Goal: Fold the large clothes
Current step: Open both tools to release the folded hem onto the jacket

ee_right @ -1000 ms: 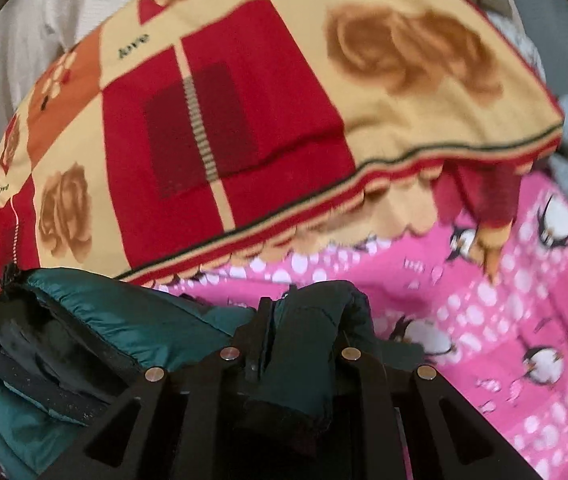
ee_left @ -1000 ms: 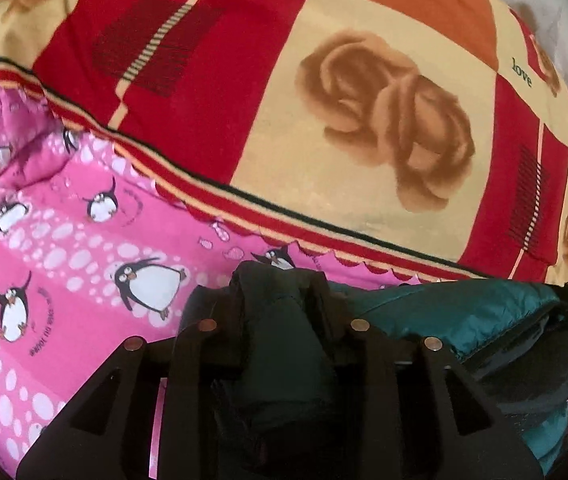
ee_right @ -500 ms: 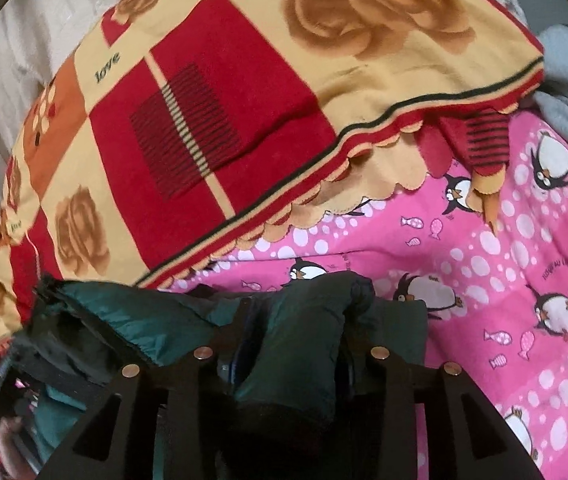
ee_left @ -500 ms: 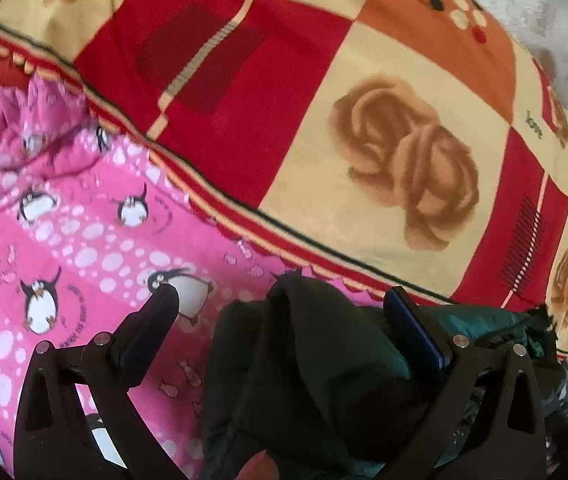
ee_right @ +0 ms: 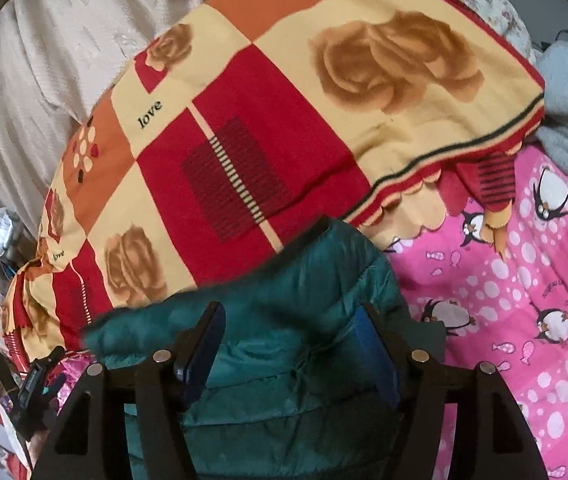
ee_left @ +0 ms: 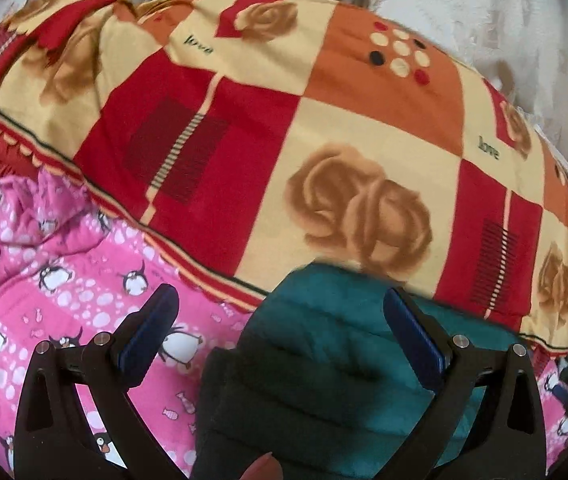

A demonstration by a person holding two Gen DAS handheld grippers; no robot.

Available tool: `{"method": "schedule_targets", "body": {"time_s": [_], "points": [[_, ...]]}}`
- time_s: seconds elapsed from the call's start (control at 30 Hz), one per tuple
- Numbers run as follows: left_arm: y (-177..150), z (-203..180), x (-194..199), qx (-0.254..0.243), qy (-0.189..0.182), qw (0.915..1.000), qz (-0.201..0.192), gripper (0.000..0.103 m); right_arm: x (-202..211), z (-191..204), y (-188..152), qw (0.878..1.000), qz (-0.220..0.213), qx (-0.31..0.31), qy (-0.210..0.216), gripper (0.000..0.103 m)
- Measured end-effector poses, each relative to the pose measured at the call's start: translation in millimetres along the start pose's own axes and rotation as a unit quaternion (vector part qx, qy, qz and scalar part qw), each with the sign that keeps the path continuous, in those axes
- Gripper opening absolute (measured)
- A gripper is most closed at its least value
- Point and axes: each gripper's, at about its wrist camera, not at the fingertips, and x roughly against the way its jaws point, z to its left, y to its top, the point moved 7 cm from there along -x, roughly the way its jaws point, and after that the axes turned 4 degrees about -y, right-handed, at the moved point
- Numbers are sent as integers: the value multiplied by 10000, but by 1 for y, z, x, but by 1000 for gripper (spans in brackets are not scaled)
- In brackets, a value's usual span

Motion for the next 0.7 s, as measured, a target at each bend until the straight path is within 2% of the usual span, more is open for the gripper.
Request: {"method": "schedule_targets", "body": {"time_s": [0.13,0.17,0.23,0.27,0.33,0.43,0.5,0.6,0.63,0.7], "points": [[-6,-18,-5,-162,-218,9995,180,103,3,6,3,9997,-14,225,-85,65],[-9,-24,-7,-275,-276,9989,243,103,4,7,4,9992,-26,328,-213,65],[-14,-32,-10,-445,-323,9979,342,103,8,9,6,9935,-129,793,-807,65],[-18,-34,-14,-530,-311,9971,454,103,10,10,8,9908,-177,951,-949,65],[-29,-29,-25,-546,-145,9956,750,103,13,12,7,9920,-204,981,-768,65],[-50,-11,-44,-380,193,9905,1305,102,-4,16,-7,9944,350,930,-364,65],[-64,2,-56,-286,322,9852,1658,103,-22,18,-26,9894,791,1166,-342,65],[-81,16,-66,89,128,9811,1929,103,-54,14,-57,9744,1309,1734,-576,65],[-86,21,-68,287,19,9797,1982,103,-61,12,-64,9703,1320,1930,-619,66],[-91,25,-70,403,-63,9788,2009,103,-66,10,-69,9713,1240,1945,-578,68]]}}
